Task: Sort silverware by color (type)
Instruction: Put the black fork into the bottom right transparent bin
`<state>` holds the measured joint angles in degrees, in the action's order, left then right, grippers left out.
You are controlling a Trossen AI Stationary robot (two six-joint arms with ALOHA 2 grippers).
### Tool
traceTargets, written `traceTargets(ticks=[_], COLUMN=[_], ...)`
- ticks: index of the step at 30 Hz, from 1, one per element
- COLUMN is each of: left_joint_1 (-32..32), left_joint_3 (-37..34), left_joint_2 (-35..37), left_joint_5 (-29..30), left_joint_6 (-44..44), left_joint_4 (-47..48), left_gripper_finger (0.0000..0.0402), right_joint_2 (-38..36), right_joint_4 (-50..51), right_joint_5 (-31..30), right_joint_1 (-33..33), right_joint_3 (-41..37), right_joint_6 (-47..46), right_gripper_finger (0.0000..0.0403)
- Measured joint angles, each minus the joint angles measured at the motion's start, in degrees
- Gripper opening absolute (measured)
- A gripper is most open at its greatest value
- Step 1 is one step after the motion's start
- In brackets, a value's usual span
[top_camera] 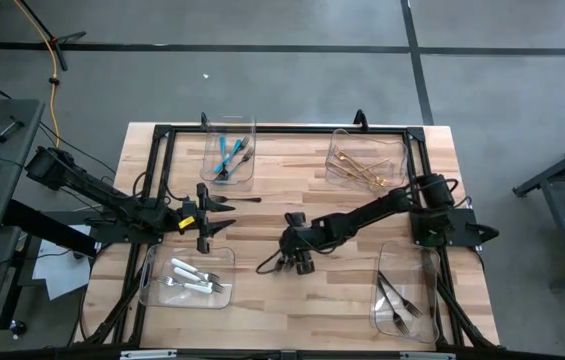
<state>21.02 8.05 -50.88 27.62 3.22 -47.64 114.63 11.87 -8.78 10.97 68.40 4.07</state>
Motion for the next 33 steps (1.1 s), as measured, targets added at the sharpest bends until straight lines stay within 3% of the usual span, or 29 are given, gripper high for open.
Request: traceTargets(ticks=[5, 12, 18, 29, 33], left_joint_1=[0.02, 0.02, 0.02, 0.02, 0.0], left_joint_3=[0.0, 0.0, 0.0, 0.0, 0.0], left_joint_2=[0.01, 0.0, 0.01, -0.01, -0.01], left_joint_5=[0.0, 0.0, 0.0, 0.0, 0.0], left_joint_6=[-0.02, -0.02, -0.02, -0.04, -0.04], left_joint_4=[0.0, 0.02, 0.02, 0.01, 0.0], left_gripper_finger=[0.0146, 0.0146, 0.0146, 0.0146, 0.0146], right_joint_2=[0.71, 0.9, 1.2, 4.26, 4.32], right_joint_4=[-1.35, -3.71, -4.48, -5.78, -5.74], right_joint_5=[-1.31, 1.31, 5.91, 4.27, 3.68], right_joint_1=[-2.17, -3.98, -3.8, -3.59, -3.49], right_joint_3=[0.0, -0.11, -0.09, 0.2, 0.19], right_joint_6=[-13.19, -19.91, -15.47, -4.08, -2.7], right_gripper_finger=[0.0181, 0.0177, 0.0177, 0.0174, 0.0147])
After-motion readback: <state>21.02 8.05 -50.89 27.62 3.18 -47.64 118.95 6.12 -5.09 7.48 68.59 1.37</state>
